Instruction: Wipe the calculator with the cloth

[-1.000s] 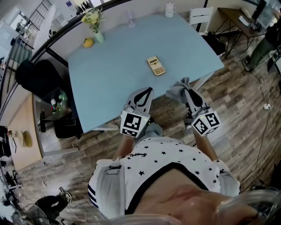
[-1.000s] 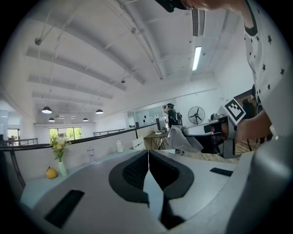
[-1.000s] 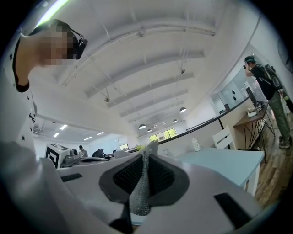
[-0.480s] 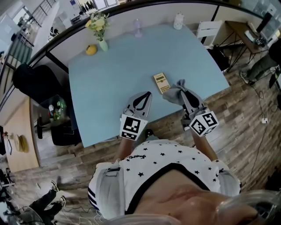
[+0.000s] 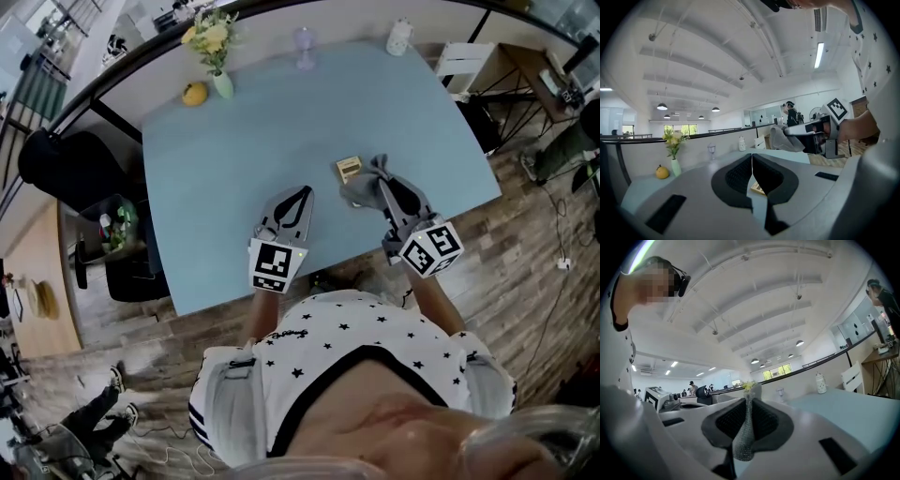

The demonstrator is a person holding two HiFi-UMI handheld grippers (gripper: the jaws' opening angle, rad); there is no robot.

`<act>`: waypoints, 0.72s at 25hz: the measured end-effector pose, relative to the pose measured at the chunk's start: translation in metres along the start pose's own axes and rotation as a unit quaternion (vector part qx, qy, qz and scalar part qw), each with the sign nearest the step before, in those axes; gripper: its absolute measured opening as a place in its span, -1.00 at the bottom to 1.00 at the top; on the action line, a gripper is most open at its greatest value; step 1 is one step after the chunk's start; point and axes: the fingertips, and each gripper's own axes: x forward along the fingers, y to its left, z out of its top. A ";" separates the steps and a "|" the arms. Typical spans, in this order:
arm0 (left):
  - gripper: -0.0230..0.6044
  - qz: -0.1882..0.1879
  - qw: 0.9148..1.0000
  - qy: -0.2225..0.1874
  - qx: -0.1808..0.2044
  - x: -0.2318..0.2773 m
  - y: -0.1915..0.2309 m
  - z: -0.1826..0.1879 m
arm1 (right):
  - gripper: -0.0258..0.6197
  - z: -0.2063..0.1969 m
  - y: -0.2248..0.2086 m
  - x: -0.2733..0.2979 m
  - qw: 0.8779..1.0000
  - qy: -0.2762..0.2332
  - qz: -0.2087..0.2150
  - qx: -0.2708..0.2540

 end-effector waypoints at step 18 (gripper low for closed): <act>-0.83 0.167 0.984 0.039 -0.055 0.007 0.034 -0.007 | -0.82 -0.088 -0.099 0.102 0.981 0.179 0.062 -0.047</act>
